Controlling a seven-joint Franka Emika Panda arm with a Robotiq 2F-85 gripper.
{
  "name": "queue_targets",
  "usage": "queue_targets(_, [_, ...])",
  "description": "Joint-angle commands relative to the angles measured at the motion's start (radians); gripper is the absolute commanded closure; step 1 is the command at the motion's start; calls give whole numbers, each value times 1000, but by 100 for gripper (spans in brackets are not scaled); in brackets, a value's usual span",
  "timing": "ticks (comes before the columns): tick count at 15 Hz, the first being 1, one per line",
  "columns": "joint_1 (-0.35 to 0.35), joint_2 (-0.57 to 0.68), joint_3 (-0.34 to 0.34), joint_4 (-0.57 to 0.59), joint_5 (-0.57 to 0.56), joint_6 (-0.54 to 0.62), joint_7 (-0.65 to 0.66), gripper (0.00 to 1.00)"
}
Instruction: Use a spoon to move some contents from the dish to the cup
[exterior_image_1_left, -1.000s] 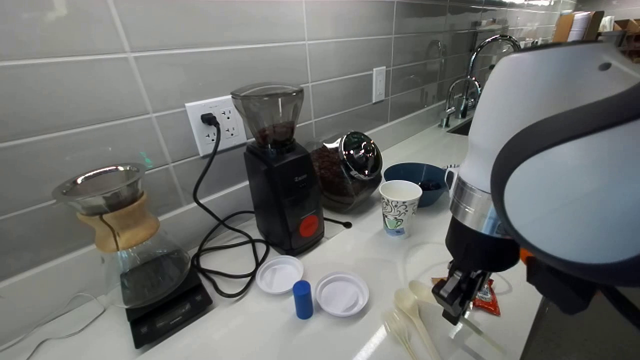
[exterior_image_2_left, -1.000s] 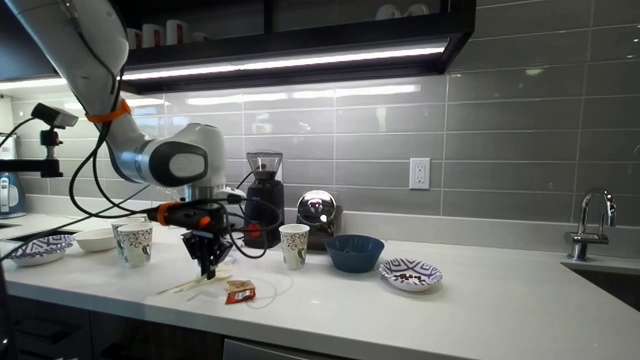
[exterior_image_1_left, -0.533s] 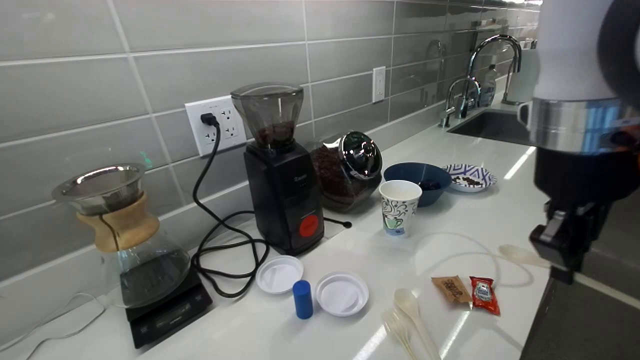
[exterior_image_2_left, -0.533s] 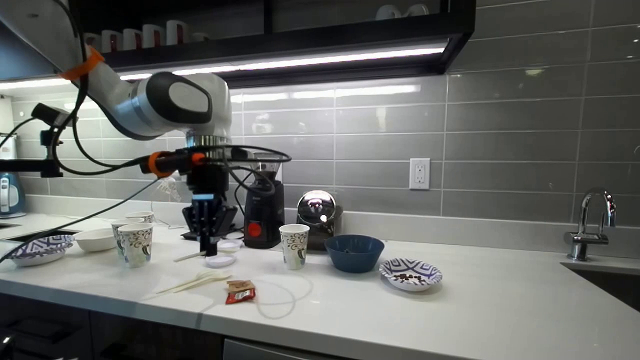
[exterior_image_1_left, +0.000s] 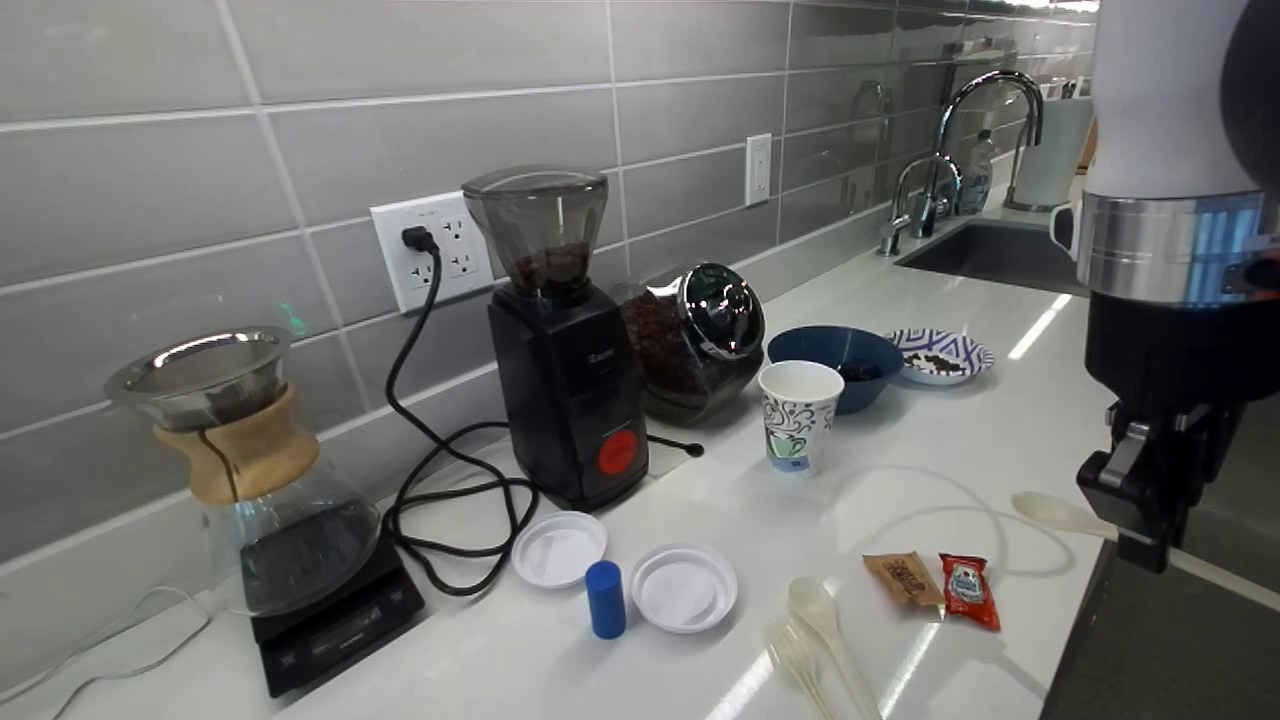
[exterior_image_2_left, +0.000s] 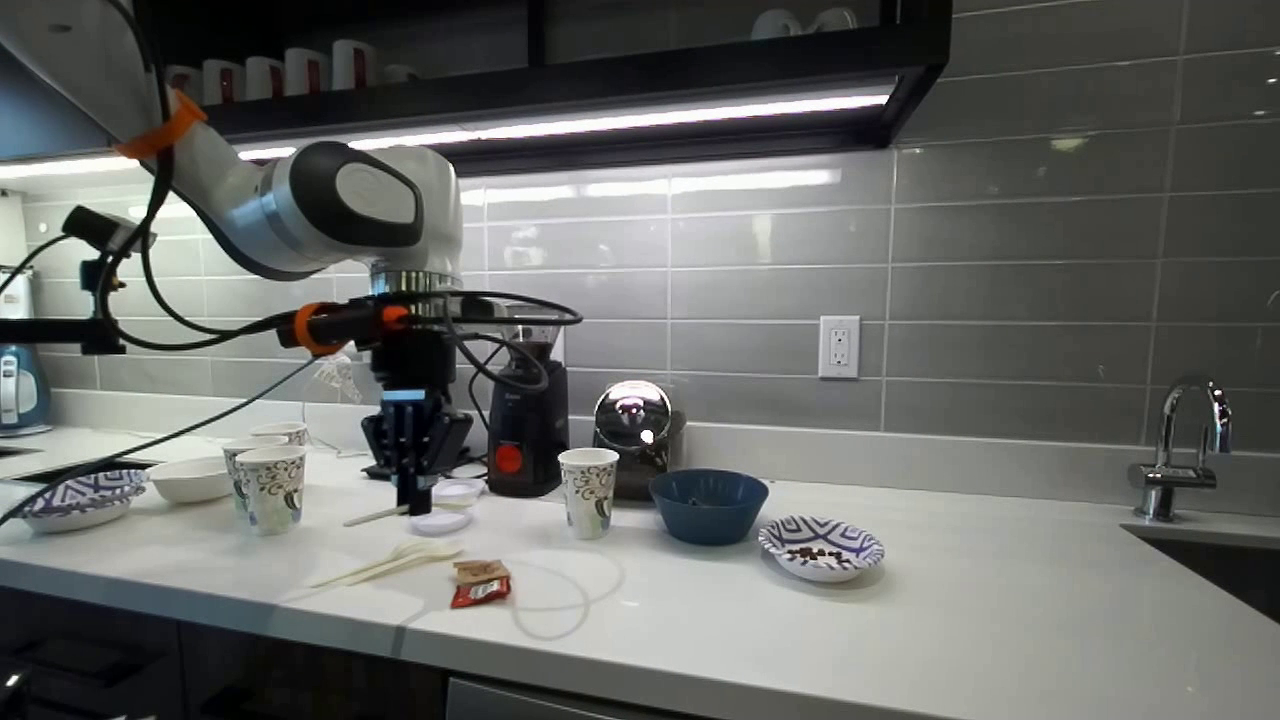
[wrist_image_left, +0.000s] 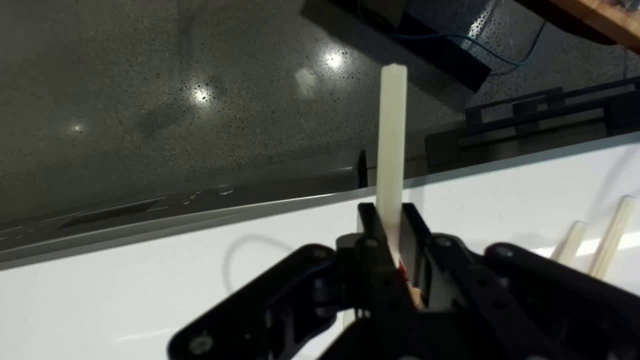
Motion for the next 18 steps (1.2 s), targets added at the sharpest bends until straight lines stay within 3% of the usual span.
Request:
queue_targets(1, [5, 0, -5, 2, -2, -3, 2, 86])
queue_targets(2, [-16, 10, -13, 25, -23, -36, 6, 97])
queue_targets(7, [-128, 67, -119, 229, -144, -250, -123, 97])
queue_targets(9, [-160, 153, -160, 362, -196, -341, -213, 97])
queue_targets(13, [-176, 354, -188, 586, -247, -401, -328, 97])
queue_targets(18, [-183, 629, -188, 846, -293, -420, -319, 97])
